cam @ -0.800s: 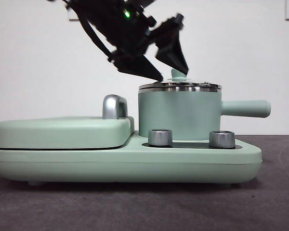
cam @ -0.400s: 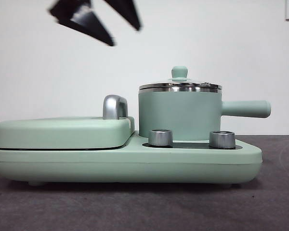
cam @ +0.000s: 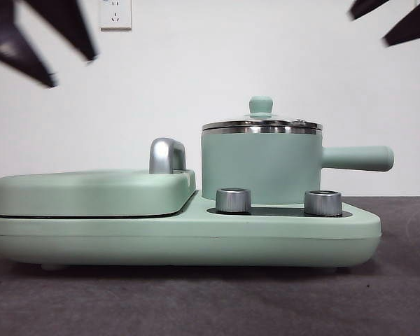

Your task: Put the buns in a small steamer

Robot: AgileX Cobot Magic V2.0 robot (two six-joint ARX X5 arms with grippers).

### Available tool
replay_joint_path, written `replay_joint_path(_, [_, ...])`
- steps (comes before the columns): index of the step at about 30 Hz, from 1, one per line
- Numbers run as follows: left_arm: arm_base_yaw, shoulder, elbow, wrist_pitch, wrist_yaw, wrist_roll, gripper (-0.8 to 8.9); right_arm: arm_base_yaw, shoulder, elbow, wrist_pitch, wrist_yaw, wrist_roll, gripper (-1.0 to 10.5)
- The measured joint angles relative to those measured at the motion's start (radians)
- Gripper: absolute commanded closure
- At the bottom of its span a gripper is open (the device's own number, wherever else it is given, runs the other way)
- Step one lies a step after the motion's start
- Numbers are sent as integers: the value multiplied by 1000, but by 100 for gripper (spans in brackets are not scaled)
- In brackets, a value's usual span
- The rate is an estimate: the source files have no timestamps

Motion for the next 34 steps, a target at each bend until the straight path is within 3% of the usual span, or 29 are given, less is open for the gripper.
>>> replay_joint_path(5, [37, -140, -125, 12, -21, -49, 471, 27, 108, 0, 58, -34, 0, 645])
replay_joint_path(11, [50, -181, -130, 19, -52, -69, 495, 46, 143, 0, 70, -55, 0, 656])
replay_joint_path(13, [50, -183, -130, 18, -52, -69, 666, 46, 138, 0, 72, -61, 0, 817])
replay_joint_path(14, [50, -186, -130, 18, -52, -69, 821, 46, 135, 0, 74, -61, 0, 935])
replay_joint_path(34, [49, -200, -130, -48, -52, -70, 802, 46, 124, 0, 101, -84, 1, 935])
